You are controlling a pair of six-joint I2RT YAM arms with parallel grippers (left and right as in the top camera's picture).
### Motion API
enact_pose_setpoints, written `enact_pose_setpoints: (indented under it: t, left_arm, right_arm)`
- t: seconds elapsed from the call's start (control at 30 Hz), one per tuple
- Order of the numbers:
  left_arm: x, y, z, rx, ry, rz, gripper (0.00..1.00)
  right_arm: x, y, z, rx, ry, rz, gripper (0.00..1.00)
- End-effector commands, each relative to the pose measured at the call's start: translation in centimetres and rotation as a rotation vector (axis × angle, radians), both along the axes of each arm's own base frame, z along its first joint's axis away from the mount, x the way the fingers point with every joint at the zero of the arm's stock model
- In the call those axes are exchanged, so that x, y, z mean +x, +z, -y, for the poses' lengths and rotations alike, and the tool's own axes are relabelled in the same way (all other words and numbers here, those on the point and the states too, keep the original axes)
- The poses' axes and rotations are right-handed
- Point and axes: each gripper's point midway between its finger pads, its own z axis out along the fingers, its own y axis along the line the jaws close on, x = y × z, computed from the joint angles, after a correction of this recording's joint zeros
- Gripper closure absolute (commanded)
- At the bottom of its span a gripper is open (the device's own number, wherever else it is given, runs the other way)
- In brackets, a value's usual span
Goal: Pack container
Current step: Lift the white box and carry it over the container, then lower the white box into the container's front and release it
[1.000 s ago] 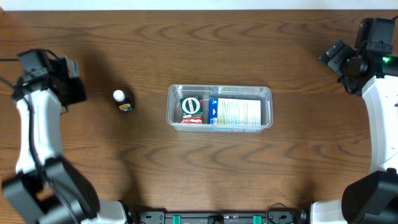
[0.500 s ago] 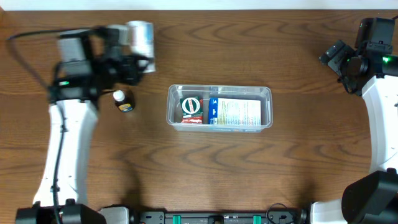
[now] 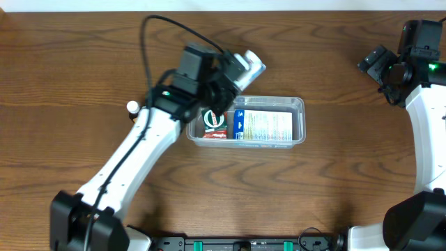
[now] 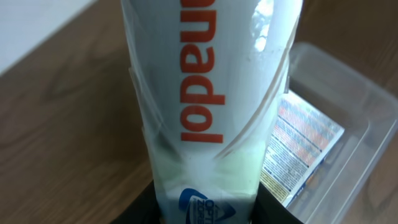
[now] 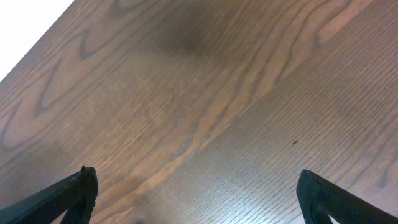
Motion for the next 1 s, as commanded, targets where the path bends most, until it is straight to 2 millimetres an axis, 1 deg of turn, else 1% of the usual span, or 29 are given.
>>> enact_pose_setpoints:
  t: [0.0,0.2,0.3,0.37,0.5,0.63,0.7,0.83,0.97]
  left_arm:
    - [-0.3,-1.8,1.5,0.069,-0.054,0.006,0.67]
    - [-2.2,-6.4,4.6,0.162,-0.213,-0.032,0.67]
    - [-2.9,-7.8,5.6,0.209,-0.302,-0.018,0.67]
    - [-3.4,-8.5,6.0,0.238,-0.362,-0.001,0.67]
    - [-4.5,-9.1,6.3,0.302,-0.499,0.055,0.67]
    - [-4.7,-9.3,6.3,0.349,-0.575,0.107,0.66]
    - [-4.7,-9.3,6.3,0.361,-0.605,0.128,0.65]
    - [-4.6,-9.2,6.3,0.371,-0.628,0.148,0.56]
    - [-4.6,-9.2,6.3,0.370,-0.628,0.147,0.54]
  right_arm:
    - [0.0,0.1,0.2,-0.008,0.001,0.001,0.01]
    - [0.0,0.1,0.2,-0.008,0.001,0.001,0.01]
    - [0.0,0.1,0.2,-0.008,0.001,0.001,0.01]
    - [0.0,0.1,0.2,-0.008,0.002,0.001,0.01]
    - [0.0,0.1,0.2,-0.008,0.001,0.001,0.01]
    - [0.0,0.1,0.2,-0.008,0.001,0.001,0.01]
    - [0.0,0.1,0.2,-0.008,0.002,0.001,0.01]
    - [0.0,0.1,0.2,-0.008,0.002,0.001,0.01]
    - [0.0,0.1,0.2,-0.008,0.001,0.001,0.01]
